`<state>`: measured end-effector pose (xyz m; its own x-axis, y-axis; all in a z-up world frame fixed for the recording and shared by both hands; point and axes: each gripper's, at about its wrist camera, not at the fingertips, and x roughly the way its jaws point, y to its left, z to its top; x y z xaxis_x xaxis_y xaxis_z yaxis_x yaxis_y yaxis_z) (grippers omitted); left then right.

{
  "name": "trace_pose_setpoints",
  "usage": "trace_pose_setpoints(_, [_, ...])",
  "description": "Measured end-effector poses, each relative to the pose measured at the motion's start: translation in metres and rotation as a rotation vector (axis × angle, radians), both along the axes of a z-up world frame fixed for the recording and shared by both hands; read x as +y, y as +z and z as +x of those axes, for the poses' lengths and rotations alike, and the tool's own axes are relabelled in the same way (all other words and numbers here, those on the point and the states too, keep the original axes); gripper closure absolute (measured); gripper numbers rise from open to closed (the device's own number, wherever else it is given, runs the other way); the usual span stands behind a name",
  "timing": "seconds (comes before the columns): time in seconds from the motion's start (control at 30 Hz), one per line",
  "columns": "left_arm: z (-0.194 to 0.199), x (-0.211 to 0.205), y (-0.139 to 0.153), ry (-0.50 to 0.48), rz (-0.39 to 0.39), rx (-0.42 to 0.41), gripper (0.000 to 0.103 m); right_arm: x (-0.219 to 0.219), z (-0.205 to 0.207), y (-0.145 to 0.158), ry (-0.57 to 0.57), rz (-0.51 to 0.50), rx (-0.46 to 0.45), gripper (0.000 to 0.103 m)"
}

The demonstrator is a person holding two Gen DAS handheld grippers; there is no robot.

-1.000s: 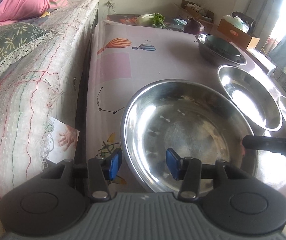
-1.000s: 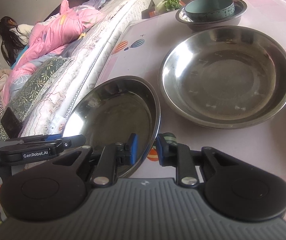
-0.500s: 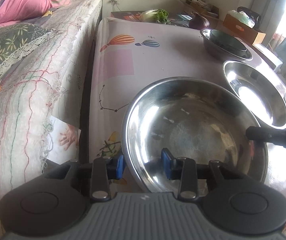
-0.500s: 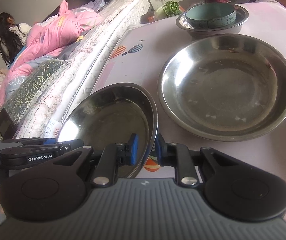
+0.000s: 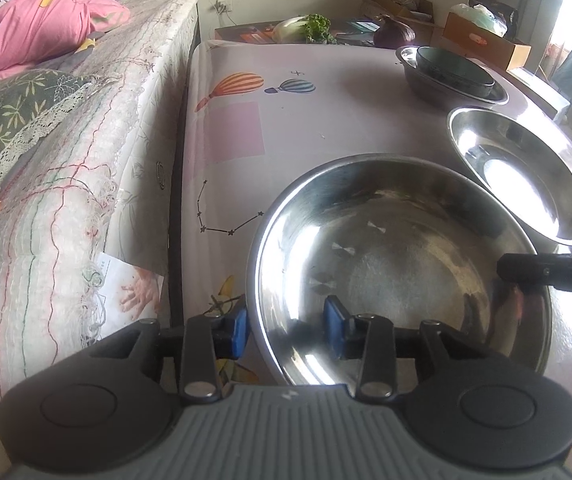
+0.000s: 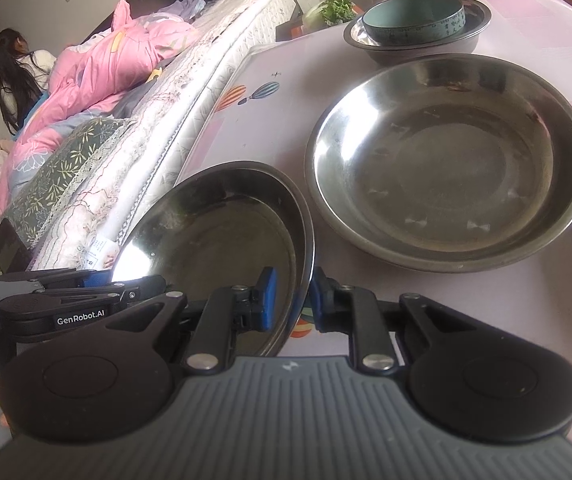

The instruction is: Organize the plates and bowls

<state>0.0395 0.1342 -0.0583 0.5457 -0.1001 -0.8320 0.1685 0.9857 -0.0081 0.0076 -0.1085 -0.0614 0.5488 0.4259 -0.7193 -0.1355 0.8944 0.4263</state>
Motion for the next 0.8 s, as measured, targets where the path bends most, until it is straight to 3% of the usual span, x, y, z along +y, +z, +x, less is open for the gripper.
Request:
trace_pose_setpoints(0.1, [-0.001, -0.0014, 0.0004, -0.001, 0.0, 0.006, 0.059, 0.0016, 0.0, 0.0001, -0.001, -0.006, -0.001, 0.086])
trace_pose_setpoints(0.8, [-0.0079, -0.0046, 0.0004, 0.004, 0.008, 0.003, 0.058, 0.0054, -0.001, -0.0013, 0.001, -0.013, 0.006, 0.084])
